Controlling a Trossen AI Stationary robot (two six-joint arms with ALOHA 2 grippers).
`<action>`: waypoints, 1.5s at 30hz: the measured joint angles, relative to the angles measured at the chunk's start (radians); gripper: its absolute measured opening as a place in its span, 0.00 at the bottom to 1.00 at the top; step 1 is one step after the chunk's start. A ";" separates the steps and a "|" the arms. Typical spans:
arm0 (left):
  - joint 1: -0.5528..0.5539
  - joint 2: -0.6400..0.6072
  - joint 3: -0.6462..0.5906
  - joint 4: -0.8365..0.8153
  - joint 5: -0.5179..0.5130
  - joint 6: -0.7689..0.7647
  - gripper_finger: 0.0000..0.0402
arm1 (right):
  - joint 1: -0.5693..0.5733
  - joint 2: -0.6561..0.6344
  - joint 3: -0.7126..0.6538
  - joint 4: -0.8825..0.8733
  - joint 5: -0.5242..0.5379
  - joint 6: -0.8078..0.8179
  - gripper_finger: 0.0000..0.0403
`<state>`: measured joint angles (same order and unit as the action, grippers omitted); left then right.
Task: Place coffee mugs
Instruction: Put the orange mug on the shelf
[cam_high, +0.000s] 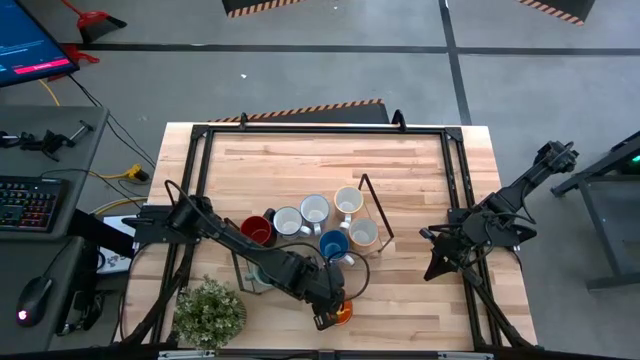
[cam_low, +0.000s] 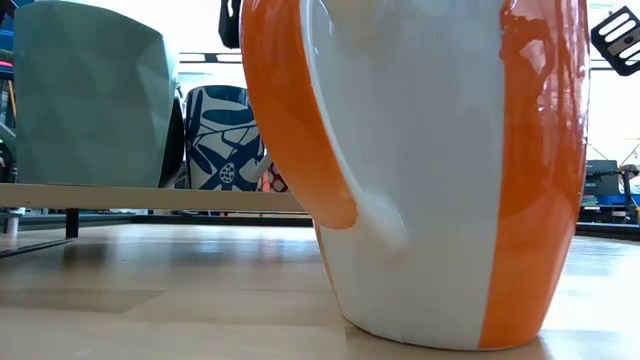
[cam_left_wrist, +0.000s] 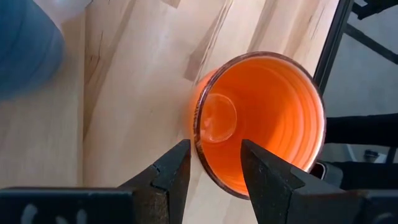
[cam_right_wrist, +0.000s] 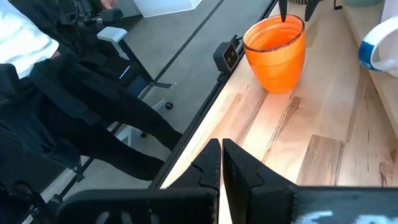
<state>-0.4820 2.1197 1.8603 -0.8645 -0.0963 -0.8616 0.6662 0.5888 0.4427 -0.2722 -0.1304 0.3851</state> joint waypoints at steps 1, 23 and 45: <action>0.000 0.000 0.000 0.001 0.000 0.000 0.33 | 0.000 0.000 0.000 0.000 0.000 0.000 0.00; 0.000 0.028 0.000 -0.002 0.022 0.000 0.33 | 0.000 0.000 0.000 0.000 0.000 0.000 0.00; 0.035 0.045 0.000 0.004 0.004 0.027 0.33 | 0.000 0.000 0.000 0.000 0.000 0.008 0.00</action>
<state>-0.4467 2.1643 1.8603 -0.8600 -0.0925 -0.8341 0.6664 0.5888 0.4427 -0.2726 -0.1307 0.3931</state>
